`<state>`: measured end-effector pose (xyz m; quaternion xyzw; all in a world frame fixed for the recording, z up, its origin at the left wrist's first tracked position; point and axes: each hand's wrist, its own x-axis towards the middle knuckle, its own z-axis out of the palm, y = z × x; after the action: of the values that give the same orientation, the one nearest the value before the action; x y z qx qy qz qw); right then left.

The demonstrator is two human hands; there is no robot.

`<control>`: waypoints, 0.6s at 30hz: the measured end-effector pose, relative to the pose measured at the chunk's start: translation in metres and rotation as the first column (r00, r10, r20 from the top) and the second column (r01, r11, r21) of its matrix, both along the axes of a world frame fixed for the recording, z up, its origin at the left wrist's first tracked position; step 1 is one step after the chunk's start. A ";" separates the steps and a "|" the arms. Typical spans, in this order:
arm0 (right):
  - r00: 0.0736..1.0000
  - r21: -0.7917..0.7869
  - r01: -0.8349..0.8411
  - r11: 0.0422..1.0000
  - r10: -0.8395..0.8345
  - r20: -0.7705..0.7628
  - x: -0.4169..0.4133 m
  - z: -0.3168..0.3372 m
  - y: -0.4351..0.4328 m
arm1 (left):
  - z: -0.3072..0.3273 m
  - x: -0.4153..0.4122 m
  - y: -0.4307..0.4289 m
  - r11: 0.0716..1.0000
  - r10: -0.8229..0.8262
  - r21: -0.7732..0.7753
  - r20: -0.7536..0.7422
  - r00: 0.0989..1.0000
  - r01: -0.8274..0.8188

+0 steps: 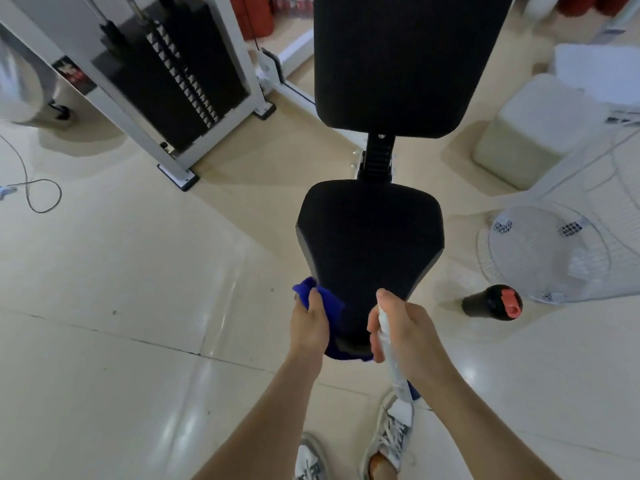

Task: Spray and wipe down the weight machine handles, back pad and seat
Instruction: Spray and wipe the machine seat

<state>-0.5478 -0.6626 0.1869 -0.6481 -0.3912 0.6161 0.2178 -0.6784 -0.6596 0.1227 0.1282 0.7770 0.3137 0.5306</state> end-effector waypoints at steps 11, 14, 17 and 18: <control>0.986 -0.104 -0.140 0.985 0.128 -0.109 0.000 -0.001 0.077 | 0.012 0.025 -0.027 0.632 -0.646 -0.115 -0.624 0.439 0.767; 0.982 -0.106 -0.162 0.981 0.150 -0.116 -0.015 -0.003 0.098 | -0.004 0.007 0.016 0.676 -0.637 -0.139 -0.604 0.479 0.724; 0.980 -0.102 -0.137 0.985 0.120 -0.157 -0.030 -0.005 0.121 | -0.022 -0.012 0.066 0.672 -0.654 -0.157 -0.584 0.481 0.724; 0.980 -0.097 -0.135 0.986 0.118 -0.161 -0.035 -0.008 0.130 | -0.027 -0.021 0.084 0.672 -0.660 -0.163 -0.575 0.484 0.722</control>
<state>-0.5827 -0.5326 0.1793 -0.5829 -0.3800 0.6971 0.1727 -0.6991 -0.5754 0.0961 0.5467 0.7658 0.0558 0.3341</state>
